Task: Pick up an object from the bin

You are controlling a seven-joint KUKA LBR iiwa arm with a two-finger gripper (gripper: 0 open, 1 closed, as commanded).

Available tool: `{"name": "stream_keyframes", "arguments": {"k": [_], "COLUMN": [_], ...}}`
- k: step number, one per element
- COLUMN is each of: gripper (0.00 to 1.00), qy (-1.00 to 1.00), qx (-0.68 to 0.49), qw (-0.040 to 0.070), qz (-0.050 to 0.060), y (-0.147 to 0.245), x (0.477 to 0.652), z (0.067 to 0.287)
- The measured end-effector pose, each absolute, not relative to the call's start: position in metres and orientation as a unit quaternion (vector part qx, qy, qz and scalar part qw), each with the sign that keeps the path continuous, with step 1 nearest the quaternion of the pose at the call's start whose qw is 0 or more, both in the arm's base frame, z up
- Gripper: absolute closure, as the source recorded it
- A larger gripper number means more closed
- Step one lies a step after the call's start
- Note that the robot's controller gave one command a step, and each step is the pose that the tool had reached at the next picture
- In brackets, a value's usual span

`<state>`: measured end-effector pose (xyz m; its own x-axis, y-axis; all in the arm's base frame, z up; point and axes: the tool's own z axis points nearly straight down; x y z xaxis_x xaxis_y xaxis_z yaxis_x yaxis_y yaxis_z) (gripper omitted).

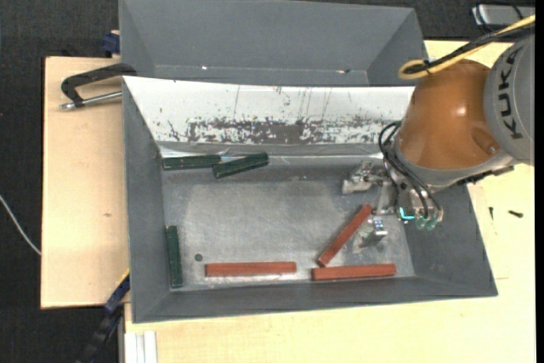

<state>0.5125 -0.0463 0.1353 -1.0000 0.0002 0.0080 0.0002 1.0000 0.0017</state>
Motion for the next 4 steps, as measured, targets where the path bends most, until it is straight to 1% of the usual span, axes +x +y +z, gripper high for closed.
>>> {"name": "stream_keyframes", "arguments": {"k": [1,2,3,4], "gripper": [0.0,1.0,1.0,1.0], "qy": [-1.0,-0.969,-0.969,-0.968], "qx": [0.0,0.247,0.247,0.249], "qw": [0.0,0.001,0.001,-0.004], "qz": [0.0,0.002,0.002,0.001], "y": [-0.046,-0.04,-0.04,-0.034], "x": [0.515,0.517,0.517,0.509], "z": [0.139,0.077,0.077,0.236]}}
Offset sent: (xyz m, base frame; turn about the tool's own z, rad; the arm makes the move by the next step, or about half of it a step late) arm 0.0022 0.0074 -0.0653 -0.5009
